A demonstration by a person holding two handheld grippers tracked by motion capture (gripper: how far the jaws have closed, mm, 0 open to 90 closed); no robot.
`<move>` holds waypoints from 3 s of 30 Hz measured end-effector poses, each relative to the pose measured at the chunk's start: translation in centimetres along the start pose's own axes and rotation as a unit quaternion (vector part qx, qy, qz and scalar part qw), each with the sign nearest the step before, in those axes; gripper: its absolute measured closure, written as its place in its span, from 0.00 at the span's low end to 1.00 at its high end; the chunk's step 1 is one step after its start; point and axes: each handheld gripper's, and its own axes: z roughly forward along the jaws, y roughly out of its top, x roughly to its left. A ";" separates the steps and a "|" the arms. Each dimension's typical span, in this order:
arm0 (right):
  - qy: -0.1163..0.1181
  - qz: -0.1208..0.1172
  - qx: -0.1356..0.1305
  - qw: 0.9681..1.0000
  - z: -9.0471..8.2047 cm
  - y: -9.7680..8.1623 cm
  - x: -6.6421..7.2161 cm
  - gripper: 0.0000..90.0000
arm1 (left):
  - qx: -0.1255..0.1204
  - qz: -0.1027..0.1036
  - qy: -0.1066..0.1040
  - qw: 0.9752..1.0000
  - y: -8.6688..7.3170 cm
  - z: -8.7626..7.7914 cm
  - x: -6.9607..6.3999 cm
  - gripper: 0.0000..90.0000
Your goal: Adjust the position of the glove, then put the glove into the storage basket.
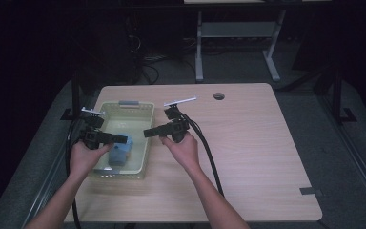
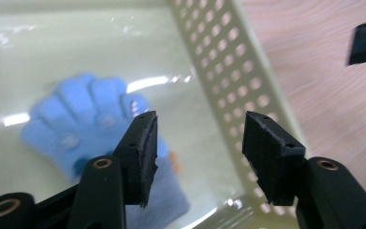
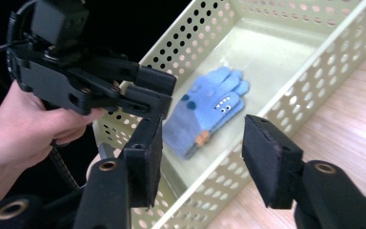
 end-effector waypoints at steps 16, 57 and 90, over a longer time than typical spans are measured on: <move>-0.011 0.008 -0.024 1.000 -3.5 -0.3 -1.8 0.47 | -0.022 0.006 -0.023 0.999 0.8 0.4 -1.2 0.38; -0.038 0.040 -0.065 0.996 -11.4 -2.8 -5.7 0.41 | -0.042 0.062 -0.089 0.993 2.4 2.6 -7.9 0.34; -0.075 0.065 -0.083 0.992 -17.6 -6.1 -9.0 0.35 | -0.035 0.090 -0.126 0.987 2.2 6.3 -13.4 0.28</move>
